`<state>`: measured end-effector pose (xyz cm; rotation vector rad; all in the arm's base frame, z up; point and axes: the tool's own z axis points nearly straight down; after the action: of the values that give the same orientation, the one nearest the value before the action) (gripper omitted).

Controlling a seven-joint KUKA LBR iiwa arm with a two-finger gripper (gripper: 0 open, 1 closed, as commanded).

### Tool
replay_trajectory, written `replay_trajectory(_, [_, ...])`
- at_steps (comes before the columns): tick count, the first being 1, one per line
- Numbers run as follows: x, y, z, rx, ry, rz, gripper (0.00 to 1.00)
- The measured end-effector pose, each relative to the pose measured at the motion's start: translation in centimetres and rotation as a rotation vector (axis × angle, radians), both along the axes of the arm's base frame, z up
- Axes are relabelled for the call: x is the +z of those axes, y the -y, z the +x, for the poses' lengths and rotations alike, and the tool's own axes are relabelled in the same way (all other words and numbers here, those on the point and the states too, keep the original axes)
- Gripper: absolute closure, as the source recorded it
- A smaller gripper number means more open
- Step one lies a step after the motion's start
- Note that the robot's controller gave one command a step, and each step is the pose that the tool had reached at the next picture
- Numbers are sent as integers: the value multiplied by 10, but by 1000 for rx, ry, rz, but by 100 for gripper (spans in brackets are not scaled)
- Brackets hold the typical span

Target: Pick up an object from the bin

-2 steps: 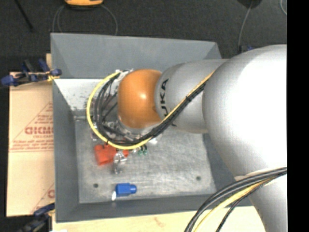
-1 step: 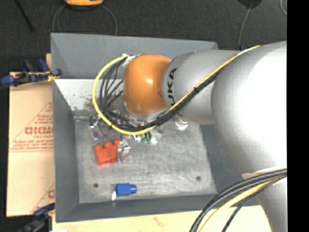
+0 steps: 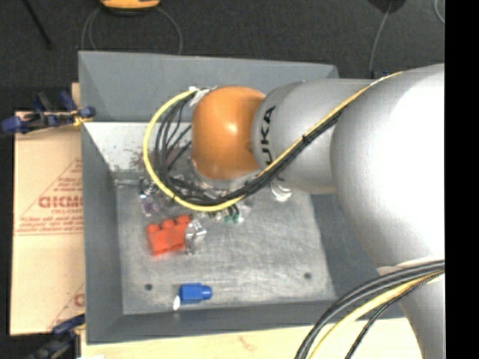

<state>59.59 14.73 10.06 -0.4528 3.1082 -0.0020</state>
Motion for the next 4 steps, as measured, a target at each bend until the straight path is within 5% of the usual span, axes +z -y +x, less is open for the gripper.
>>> replay_trajectory(2, [-24,-3,4,83,4,2,0])
replay_trajectory(3, [-22,-4,6,80,9,4,100])
replay_trajectory(4, [-3,-4,8,77,6,4,100])
